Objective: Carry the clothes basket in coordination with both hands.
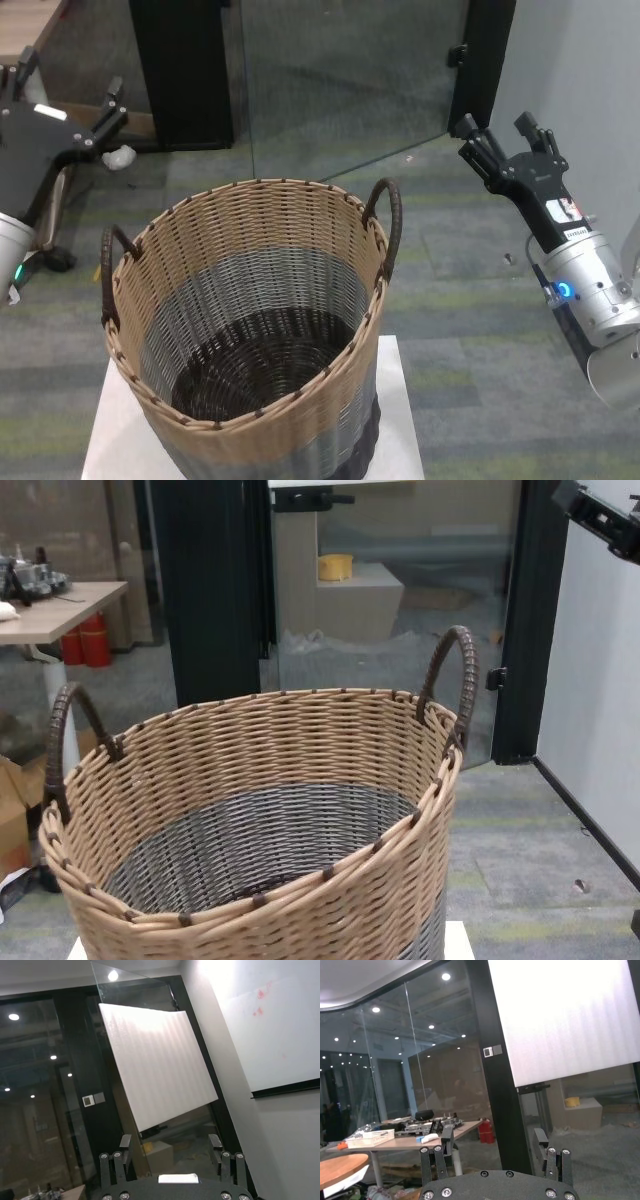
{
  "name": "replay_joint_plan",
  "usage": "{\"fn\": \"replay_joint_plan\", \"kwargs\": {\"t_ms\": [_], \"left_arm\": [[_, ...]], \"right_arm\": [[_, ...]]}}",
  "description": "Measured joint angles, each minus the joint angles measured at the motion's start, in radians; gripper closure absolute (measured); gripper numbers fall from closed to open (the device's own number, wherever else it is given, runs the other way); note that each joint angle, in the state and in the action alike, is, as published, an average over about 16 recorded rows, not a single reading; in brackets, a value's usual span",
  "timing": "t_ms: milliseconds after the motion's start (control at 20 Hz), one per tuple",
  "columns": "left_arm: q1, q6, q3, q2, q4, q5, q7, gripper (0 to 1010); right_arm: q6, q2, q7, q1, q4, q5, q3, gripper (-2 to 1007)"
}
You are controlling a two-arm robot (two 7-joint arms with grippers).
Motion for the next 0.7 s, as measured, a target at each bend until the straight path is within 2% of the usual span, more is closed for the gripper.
{"fn": "replay_joint_plan", "kwargs": {"t_ms": [700], "left_arm": [[0.001,0.016,0.001,0.002,0.003,-0.015,-0.006,8]], "right_arm": [[0.003,0.002,0.001,0.002,0.003,-0.005,-0.003,5]]}}
